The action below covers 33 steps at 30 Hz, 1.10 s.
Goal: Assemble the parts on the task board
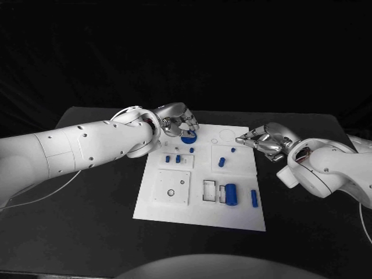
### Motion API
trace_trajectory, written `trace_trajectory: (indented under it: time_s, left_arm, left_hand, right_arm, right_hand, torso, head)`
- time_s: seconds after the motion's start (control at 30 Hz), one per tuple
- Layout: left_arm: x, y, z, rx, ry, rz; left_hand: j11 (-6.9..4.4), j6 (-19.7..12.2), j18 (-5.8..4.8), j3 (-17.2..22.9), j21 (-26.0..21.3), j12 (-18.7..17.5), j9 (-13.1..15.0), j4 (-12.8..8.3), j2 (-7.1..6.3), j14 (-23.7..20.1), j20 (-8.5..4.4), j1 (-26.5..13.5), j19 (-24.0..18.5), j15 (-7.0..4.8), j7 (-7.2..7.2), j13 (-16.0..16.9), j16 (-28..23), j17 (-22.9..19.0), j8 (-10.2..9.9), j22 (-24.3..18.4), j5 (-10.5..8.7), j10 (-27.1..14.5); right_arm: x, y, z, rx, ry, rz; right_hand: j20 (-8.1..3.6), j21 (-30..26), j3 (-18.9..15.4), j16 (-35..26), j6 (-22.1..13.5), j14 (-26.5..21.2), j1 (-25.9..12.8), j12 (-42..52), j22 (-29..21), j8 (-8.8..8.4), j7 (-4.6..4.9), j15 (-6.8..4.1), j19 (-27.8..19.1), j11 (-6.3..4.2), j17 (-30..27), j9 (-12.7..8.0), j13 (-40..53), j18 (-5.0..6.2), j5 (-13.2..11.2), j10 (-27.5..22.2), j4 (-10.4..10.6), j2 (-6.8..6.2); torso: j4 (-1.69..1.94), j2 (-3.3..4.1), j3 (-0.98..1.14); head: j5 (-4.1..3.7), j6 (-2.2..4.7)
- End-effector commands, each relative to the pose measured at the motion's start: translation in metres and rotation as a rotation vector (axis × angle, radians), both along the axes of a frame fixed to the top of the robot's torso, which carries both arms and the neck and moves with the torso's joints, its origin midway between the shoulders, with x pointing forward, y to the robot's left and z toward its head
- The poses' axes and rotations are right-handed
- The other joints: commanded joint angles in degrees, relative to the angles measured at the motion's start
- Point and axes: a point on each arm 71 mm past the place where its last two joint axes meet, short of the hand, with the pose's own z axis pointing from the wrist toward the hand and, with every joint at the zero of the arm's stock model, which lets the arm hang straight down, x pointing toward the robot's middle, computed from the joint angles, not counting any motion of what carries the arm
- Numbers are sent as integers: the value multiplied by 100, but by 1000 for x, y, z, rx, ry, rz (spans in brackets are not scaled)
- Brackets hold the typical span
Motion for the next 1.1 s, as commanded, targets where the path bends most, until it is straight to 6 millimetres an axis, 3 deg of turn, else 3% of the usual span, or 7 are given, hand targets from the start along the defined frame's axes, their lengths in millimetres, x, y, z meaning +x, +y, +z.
trace_trajectory:
  time_s: [0.03,0.37,0.53,0.87,1.1]
  left_arm:
    - [-5,-8,-6,165,-59,-116]
    - [-3,-15,-13,280,-54,-149]
    - [-3,-19,-17,324,-38,-162]
    - [-5,-23,-24,378,-32,-186]
    - [-5,-25,-26,402,-25,-192]
  left_hand:
    - [-21,57,-43,57,14,-48,-52,-1,19,596,-9,76,603,-46,4,-73,15,1508,-41,1510,-35,33]
    - [-66,86,-43,137,14,-136,-141,8,45,596,-58,67,603,-124,25,-164,15,1508,-80,1510,-62,-7]
    - [-130,102,-43,166,14,-179,-206,1,12,596,-111,67,603,-183,-17,-167,15,1508,-95,1510,-185,-13]
    - [-188,111,-43,184,14,-220,-254,-5,-40,596,-142,115,603,-226,-75,-170,15,1508,-102,1510,-202,-42]
    - [-206,85,-43,249,14,-259,-318,-22,-70,596,-164,239,603,-249,-88,-169,15,1508,-115,1510,-201,-73]
  right_arm:
    - [-1,1,0,5,-8,9]
    - [-1,1,0,3,-1,11]
    - [-1,2,0,3,1,12]
    - [-2,3,0,4,2,15]
    - [-2,4,0,5,3,20]
  right_hand:
    - [38,26,-5,24,49,587,-3,1,1507,28,109,45,600,44,1509,9,1508,-39,11,595,-24,43]
    - [38,26,-5,24,49,587,-3,1,1507,28,109,45,600,44,1509,9,1508,-39,11,595,-24,43]
    - [38,26,-6,24,48,587,-4,1,1507,28,111,45,600,44,1509,8,1508,-39,7,595,-23,44]
    - [38,26,-7,24,49,587,-5,1,1507,28,112,45,600,44,1509,9,1508,-39,4,595,-23,44]
    - [38,26,-8,24,54,587,-6,1,1507,31,114,45,600,45,1509,10,1508,-39,1,595,-21,46]
  torso:
    - [0,-1,2]
    - [-3,-4,3]
    - [1,-5,4]
    - [5,-7,11]
    - [-1,-8,4]
  head:
    - [-1,-6]
    - [-4,-28]
    - [-11,-34]
    - [-14,-38]
    - [-34,-32]
